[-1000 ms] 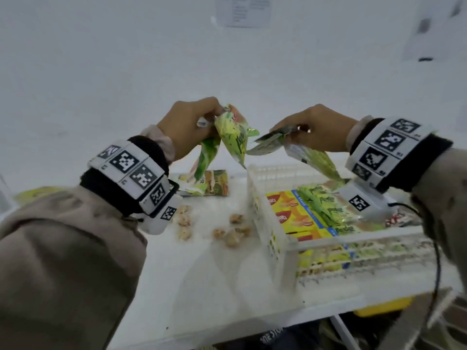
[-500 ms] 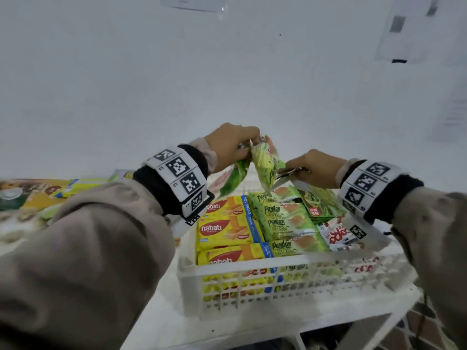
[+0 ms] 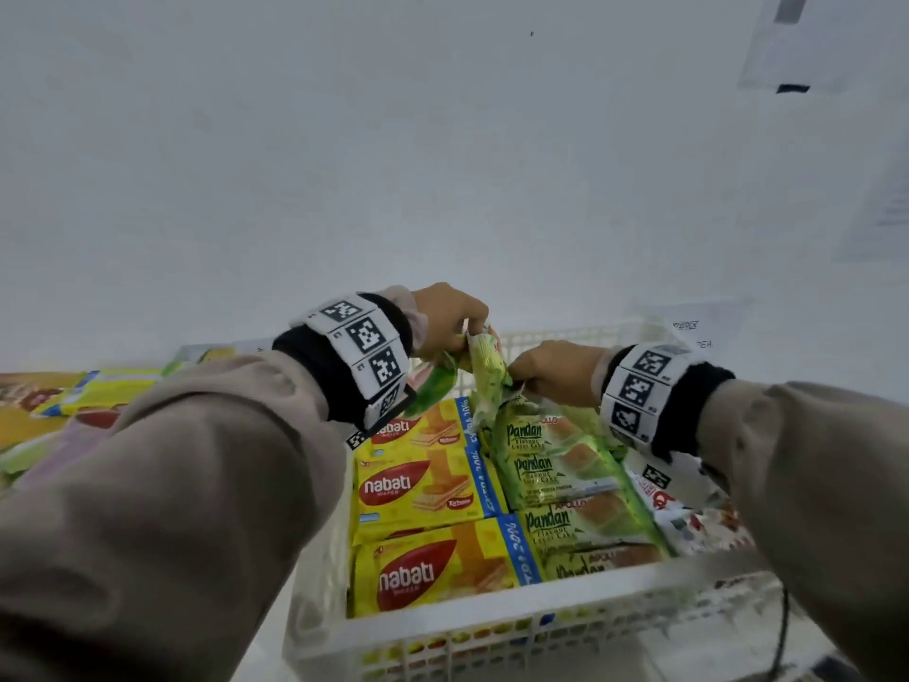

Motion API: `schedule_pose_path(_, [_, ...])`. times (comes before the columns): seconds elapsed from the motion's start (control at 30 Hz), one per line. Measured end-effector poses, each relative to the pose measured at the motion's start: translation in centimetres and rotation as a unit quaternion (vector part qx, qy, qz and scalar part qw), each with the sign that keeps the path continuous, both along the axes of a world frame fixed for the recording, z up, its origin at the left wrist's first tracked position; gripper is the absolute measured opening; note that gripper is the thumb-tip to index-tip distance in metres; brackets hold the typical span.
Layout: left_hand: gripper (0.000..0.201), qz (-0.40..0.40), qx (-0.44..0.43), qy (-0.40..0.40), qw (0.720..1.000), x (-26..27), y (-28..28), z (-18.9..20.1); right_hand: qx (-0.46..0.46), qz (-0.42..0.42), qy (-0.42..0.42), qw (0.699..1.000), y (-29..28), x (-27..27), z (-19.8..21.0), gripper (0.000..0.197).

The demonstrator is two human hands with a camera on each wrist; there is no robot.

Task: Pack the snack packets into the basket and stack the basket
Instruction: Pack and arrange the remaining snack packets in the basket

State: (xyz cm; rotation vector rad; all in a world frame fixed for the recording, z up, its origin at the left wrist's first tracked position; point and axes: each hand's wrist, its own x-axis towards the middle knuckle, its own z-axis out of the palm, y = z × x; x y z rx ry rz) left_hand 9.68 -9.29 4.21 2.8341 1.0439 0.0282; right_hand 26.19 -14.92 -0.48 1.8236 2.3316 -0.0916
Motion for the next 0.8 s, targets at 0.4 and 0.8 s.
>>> schedule_pose_path(0.4, [0.015,-0.066,-0.134,0.220,0.964,3.3,-3.0,-3.5,-0.095,-0.014,-0.042,0.995,-1.2,2.5,1.3,0.055])
schedule_pose_path(0.8, [0.051,0.086,-0.079,0.185,0.976,6.5,-1.0,-3.1,-0.024,-0.137,-0.041,0.989,-2.4,13.5,7.6,0.050])
